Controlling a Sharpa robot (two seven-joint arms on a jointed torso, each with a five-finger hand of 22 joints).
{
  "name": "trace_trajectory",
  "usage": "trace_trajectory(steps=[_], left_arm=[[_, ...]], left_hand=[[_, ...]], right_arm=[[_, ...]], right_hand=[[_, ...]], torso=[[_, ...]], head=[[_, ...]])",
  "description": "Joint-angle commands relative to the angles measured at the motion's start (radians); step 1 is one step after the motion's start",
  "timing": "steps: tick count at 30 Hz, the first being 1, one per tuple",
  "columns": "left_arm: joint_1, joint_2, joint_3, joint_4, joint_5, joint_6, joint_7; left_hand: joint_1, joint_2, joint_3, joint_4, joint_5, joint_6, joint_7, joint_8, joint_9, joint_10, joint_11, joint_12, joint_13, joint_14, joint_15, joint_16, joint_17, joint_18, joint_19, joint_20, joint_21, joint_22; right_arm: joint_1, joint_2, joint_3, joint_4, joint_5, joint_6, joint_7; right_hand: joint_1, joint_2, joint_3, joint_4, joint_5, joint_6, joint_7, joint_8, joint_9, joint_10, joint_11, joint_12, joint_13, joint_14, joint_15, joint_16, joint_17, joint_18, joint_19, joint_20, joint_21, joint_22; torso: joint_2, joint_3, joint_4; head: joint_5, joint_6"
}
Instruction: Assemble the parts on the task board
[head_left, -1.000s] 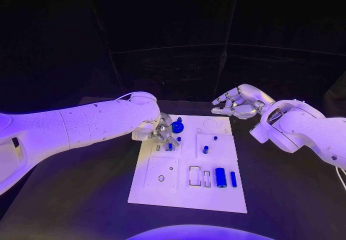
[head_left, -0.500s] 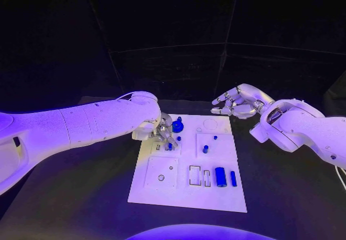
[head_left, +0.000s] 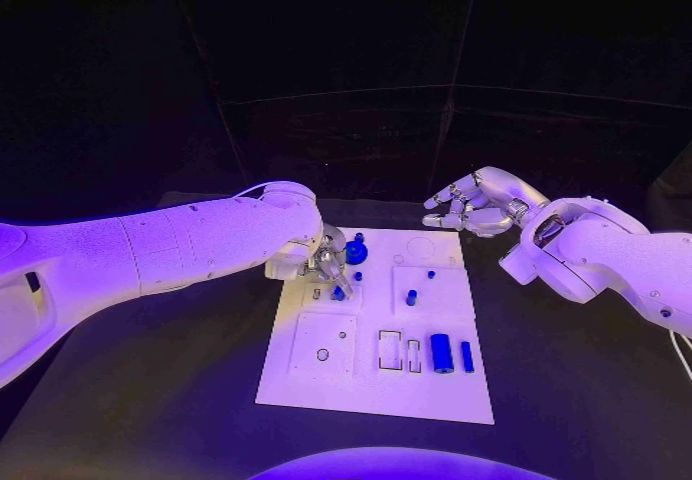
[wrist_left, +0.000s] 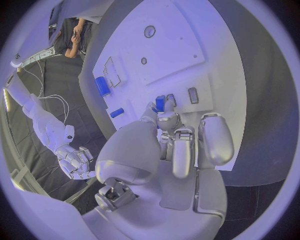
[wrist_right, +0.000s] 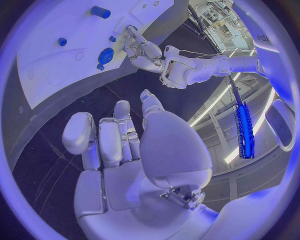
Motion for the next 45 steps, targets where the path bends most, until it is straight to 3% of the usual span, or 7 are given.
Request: trace_trajectory(steps=[1,4,6,10,23,37,45], left_arm=[[-0.001,-0.008,-0.001,0.009,0.033,-0.031,-0.005],[-0.002,-0.018,-0.001,0.02,0.047,-0.06,-0.001],[-0.002,-0.027,-0.001,0.03,0.056,-0.086,0.002],[-0.002,-0.043,-0.001,0.051,0.065,-0.129,0.007],[-0.008,-0.108,-0.002,0.119,0.071,-0.269,0.02],[-0.048,-0.153,-0.003,0.176,0.004,-0.408,0.023],[-0.064,-0.155,-0.003,0.177,-0.011,-0.4,0.019]], left_hand=[[0.052,0.009,0.13,-0.088,0.021,-0.014,0.008,-0.015,0.002,-0.01,0.004,-0.019,-0.012,0.107,-0.001,0.003,0.263,-0.018,-0.001,-0.001,0.0,0.0],[-0.131,-0.09,0.451,-0.156,0.016,-0.005,0.032,-0.015,0.025,0.006,0.009,-0.032,-0.024,0.107,0.006,0.003,0.263,-0.015,-0.002,0.003,0.001,0.007],[-0.183,-0.129,0.581,-0.181,0.019,-0.006,0.024,-0.006,0.042,0.01,0.015,-0.029,-0.023,0.107,0.012,0.003,0.263,-0.017,-0.002,0.008,0.001,0.009],[-0.237,-0.172,0.712,-0.197,0.018,-0.012,0.019,0.012,0.068,0.018,0.01,-0.022,-0.019,0.107,0.007,0.003,0.263,-0.018,-0.001,0.011,0.002,0.014],[-0.258,-0.196,0.777,-0.203,0.018,-0.015,0.013,0.027,0.089,0.029,0.01,-0.008,-0.007,0.107,0.005,0.003,0.263,-0.021,0.006,0.009,0.013,0.033],[-0.262,-0.205,0.791,-0.204,0.017,-0.014,0.012,0.032,0.095,0.031,0.009,-0.008,-0.008,0.107,0.004,0.003,0.263,-0.022,0.008,0.009,0.015,0.035],[-0.263,-0.205,0.793,-0.203,0.017,-0.013,0.012,0.033,0.096,0.032,0.009,-0.008,-0.008,0.107,0.004,0.003,0.263,-0.022,0.008,0.009,0.015,0.037]], right_arm=[[0.002,0.002,0.001,-0.001,-0.003,0.006,0.004],[0.002,0.003,0.001,-0.003,-0.003,0.007,0.005],[0.002,0.004,0.001,-0.005,-0.003,0.007,0.006],[0.002,0.005,0.001,-0.009,-0.003,0.007,0.007],[0.002,0.005,0.001,-0.017,-0.003,0.007,0.011],[0.001,0.005,0.0,-0.02,-0.003,0.013,0.013],[0.001,0.005,0.0,-0.021,-0.003,0.016,0.014]], right_hand=[[0.0,0.008,-0.005,-0.003,0.003,-0.002,-0.002,0.006,0.0,-0.006,-0.002,-0.004,-0.001,0.023,-0.002,-0.006,-0.001,0.011,-0.006,0.001,-0.003,-0.001],[0.0,0.008,-0.005,-0.003,0.003,-0.002,-0.002,0.006,0.0,-0.006,-0.002,-0.004,-0.001,0.023,-0.002,-0.006,-0.001,0.011,-0.006,0.001,-0.003,-0.001],[0.001,0.009,-0.004,-0.003,0.004,-0.002,-0.002,0.006,0.0,-0.005,-0.002,-0.003,-0.001,0.023,-0.002,-0.007,-0.002,0.011,-0.007,0.001,-0.004,-0.001],[0.001,0.009,-0.004,-0.003,0.004,-0.002,-0.002,0.007,0.0,-0.005,-0.002,-0.003,-0.001,0.023,-0.002,-0.007,-0.002,0.011,-0.007,0.001,-0.004,-0.002],[0.002,0.011,-0.004,-0.003,0.007,-0.002,-0.002,0.007,0.0,-0.005,-0.002,-0.004,-0.001,0.023,-0.002,-0.007,-0.002,0.011,-0.007,0.001,-0.004,-0.002],[0.001,0.012,-0.005,-0.002,0.008,-0.003,-0.002,0.007,0.0,-0.005,-0.002,-0.003,-0.001,0.023,-0.002,-0.007,-0.002,0.011,-0.006,0.001,-0.004,-0.002],[0.0,0.013,-0.005,-0.001,0.009,-0.003,-0.002,0.007,0.0,-0.005,-0.002,-0.003,-0.001,0.023,-0.002,-0.007,-0.002,0.011,-0.006,0.001,-0.004,-0.002]], torso=[[0.0,-0.0006,0.0005],[0.001,-0.0004,0.0015],[0.0,-0.0001,0.001],[0.0,-0.0006,0.0007],[-0.001,0.0002,0.0028],[0.0,0.0003,-0.0005],[0.0,-0.0009,0.0]], head=[[-0.001,0.0],[-0.001,0.0],[0.0,0.0],[0.001,-0.004],[0.005,-0.009],[0.012,-0.013],[0.011,-0.013]])
